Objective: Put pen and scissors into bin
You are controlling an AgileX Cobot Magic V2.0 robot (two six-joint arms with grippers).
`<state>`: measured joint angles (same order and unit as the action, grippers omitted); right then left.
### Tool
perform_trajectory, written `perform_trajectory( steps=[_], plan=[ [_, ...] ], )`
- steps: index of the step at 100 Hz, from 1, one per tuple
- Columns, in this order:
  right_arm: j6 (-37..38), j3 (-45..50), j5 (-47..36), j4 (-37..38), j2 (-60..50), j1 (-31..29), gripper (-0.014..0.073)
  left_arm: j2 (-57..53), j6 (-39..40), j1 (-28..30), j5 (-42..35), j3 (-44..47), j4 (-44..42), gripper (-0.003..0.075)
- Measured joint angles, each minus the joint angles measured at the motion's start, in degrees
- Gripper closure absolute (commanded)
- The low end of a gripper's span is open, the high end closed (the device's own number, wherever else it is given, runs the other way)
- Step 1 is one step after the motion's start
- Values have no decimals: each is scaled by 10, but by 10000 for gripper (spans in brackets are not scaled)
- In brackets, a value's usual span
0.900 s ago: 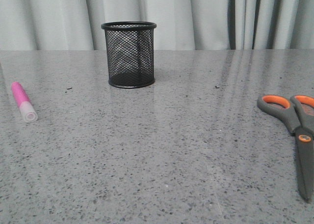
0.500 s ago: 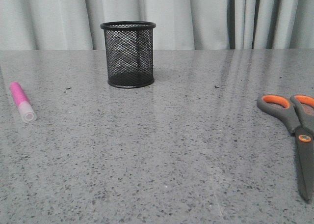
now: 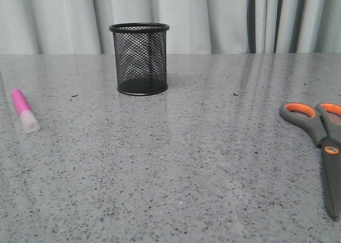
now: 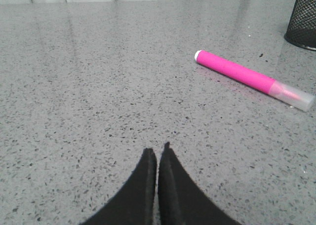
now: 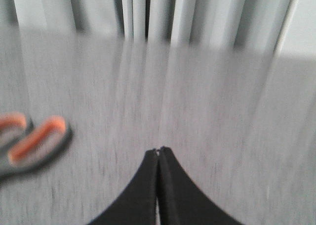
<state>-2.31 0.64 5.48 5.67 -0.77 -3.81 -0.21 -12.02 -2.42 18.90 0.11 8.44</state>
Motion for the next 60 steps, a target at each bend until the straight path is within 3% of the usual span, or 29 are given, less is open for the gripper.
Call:
perform_trajectory(
  steps=[10, 26, 41, 51, 60],
  plan=[
    [0, 0, -106, 0, 0, 0, 670, 0, 0, 0, -24, 0, 58, 739],
    [121, 0, -227, -50, 0, 0, 670, 0, 3, 0, -97, 0, 332, 739],
    [206, 0, -212, -76, 0, 0, 670, 0, 5, 0, -169, 0, 541, 739],
    [262, 0, -189, -93, 0, 0, 670, 0, 5, 0, -189, 0, 602, 729],
    [307, -3, -178, -99, 0, 0, 669, 0, -8, 0, -179, -2, 597, 603]
  ],
)
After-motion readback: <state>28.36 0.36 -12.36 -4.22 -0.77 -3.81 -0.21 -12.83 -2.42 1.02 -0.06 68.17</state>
